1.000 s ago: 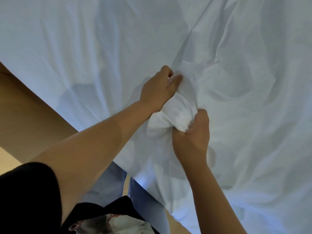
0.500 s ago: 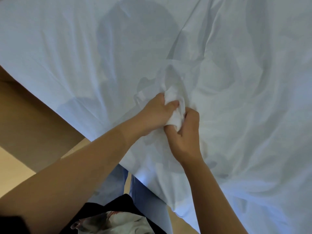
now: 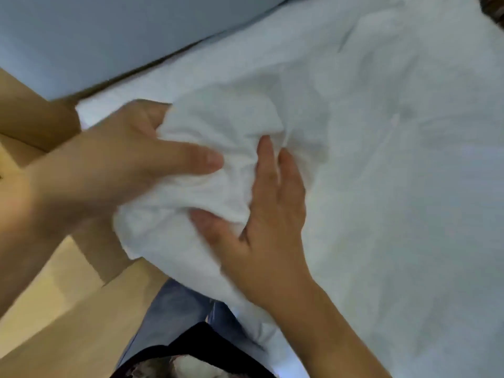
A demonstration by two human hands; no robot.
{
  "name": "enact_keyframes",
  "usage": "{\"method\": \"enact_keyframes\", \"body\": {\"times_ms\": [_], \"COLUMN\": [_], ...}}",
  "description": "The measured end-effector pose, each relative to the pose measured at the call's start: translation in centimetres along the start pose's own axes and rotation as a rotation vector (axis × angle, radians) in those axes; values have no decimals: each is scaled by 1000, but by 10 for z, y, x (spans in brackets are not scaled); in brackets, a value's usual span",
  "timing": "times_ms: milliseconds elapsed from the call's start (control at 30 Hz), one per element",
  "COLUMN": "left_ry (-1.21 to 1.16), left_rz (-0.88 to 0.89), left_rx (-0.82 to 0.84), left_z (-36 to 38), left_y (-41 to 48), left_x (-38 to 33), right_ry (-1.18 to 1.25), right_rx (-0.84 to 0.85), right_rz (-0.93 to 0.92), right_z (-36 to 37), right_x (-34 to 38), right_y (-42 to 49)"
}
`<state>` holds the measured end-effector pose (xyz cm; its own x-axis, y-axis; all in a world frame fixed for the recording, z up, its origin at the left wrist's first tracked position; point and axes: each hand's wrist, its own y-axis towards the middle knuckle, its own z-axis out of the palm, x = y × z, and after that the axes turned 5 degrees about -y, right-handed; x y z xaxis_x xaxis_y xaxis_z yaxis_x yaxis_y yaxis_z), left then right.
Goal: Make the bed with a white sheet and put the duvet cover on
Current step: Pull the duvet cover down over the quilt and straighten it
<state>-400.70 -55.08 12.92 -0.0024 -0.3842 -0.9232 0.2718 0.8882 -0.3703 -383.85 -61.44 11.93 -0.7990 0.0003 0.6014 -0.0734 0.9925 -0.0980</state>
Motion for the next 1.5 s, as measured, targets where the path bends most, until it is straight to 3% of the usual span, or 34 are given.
{"method": "enact_keyframes", "body": {"times_ms": [67, 167, 433, 500, 567, 667, 767, 833, 933, 1000, 1033, 1133, 1233, 1300, 1400, 1500], "left_ry": [204, 198, 337, 357, 407, 465, 540, 651, 959, 1051, 1056, 1097, 1170, 1194, 1112, 894], "left_rz": [-78, -196, -364, -304, -196, -105, -72, -144, -285, -374, -407, -400, -322, -281, -179, -69], "left_rx": [-77, -119, -206, -207, -180, -208, -323, -374, -351, -372, -406, -500, -572, -590, -630, -639], "left_z": [-59, -114, -152, -152, -154, -180, -222, -243, -246, -239, -238, -237, -231, -226, -225, -233], "left_y": [-14, -14, 40, 39, 32, 21, 31, 48, 75, 87, 92, 96, 87, 77, 57, 45], "left_x": [-10, -2, 88, 87, 67, 18, -2, 23, 99, 143, 157, 173, 167, 158, 136, 116], "right_ry": [52, -3, -32, -168, -272, -235, -166, -226, -349, -372, -393, -512, -616, -571, -424, -367], "right_rx": [54, 238, 431, 318, 55, -271, -316, -95, 472, 613, 584, 287, 401, 370, 62, -80], "right_rz": [-60, -30, -61, -133, -171, -238, -247, -222, -230, -269, -293, -304, -257, -306, -431, -532], "right_z": [32, 84, 147, 151, 158, 170, 191, 208, 237, 241, 237, 223, 219, 219, 216, 208], "right_x": [44, 71, 4, 0, 16, 59, 94, 99, 61, 27, 13, -16, -25, -17, 0, 6], "right_y": [6, 35, 79, 76, 71, 82, 116, 127, 131, 135, 139, 152, 152, 153, 158, 163]}}
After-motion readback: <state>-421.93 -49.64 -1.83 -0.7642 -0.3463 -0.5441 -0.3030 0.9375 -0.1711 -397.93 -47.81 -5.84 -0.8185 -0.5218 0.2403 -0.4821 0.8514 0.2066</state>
